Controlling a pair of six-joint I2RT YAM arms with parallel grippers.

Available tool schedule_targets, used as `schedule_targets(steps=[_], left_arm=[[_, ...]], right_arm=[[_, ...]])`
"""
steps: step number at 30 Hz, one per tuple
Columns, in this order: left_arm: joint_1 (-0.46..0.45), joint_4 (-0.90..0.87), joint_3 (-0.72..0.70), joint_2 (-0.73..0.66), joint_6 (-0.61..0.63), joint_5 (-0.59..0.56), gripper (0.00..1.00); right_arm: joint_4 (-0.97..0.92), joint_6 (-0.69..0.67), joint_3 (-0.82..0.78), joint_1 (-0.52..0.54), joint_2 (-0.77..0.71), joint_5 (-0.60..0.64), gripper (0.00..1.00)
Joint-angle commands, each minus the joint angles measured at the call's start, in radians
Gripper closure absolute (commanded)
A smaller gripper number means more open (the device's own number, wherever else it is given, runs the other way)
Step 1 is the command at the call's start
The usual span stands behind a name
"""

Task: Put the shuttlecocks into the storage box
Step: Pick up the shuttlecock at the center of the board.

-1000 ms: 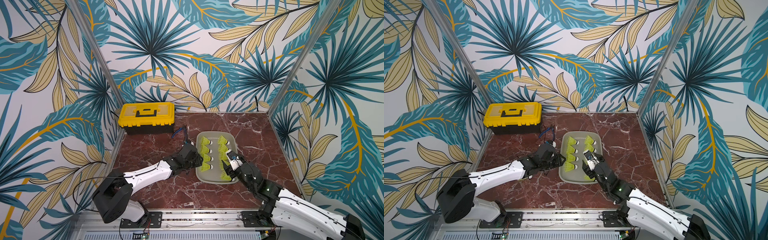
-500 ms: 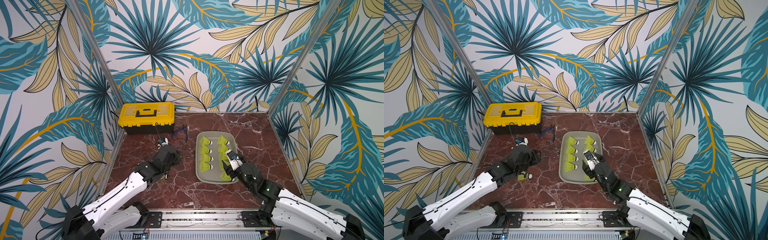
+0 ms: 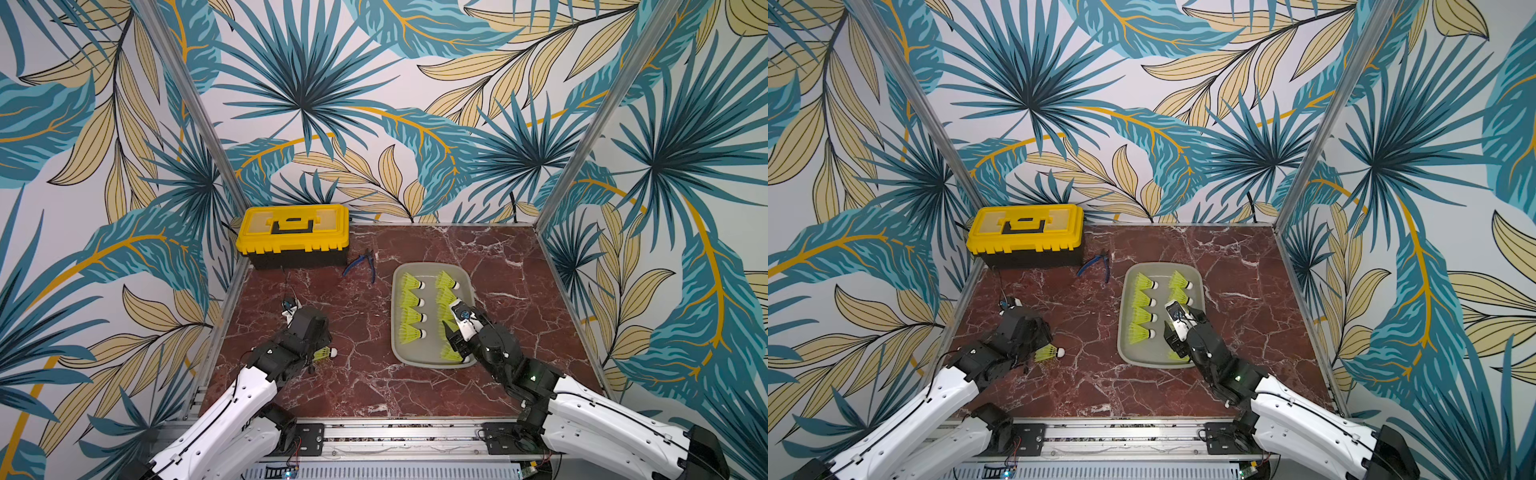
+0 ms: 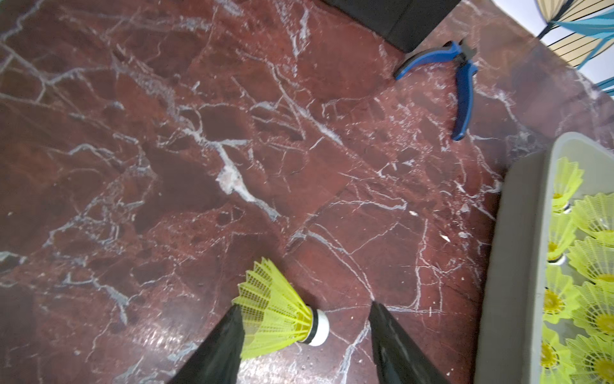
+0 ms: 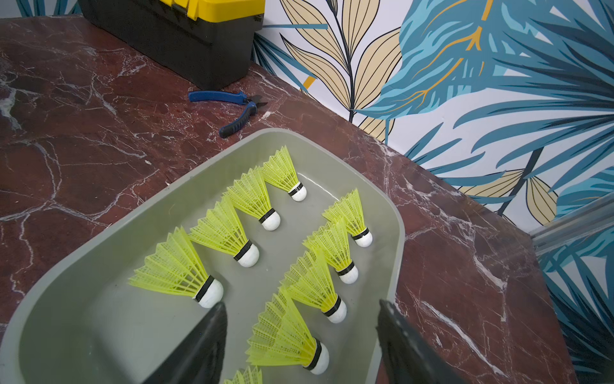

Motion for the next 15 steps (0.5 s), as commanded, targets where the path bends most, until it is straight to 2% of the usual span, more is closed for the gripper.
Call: schedule_targets(steps=[1, 4, 9, 15], left_arm=[[0.047, 0.006, -0.049, -0.020, -0.002, 0.098, 0.38], [0.071, 0.026, -0.069, -0.019, 0.004, 0.137, 0.40], [0.087, 0.030, -0.088, -0.007, 0.024, 0.127, 0.47], [0.115, 0.053, -0.110, 0.016, 0.043, 0.145, 0.50]], right_arm=[[0.015, 0.014, -0.008, 0.003, 0.001, 0.012, 0.28], [0.016, 0.015, -0.008, 0.000, 0.002, 0.011, 0.28], [0.016, 0.017, -0.007, 0.000, 0.006, 0.009, 0.28], [0.022, 0.019, -0.007, 0.001, 0.012, 0.005, 0.28]])
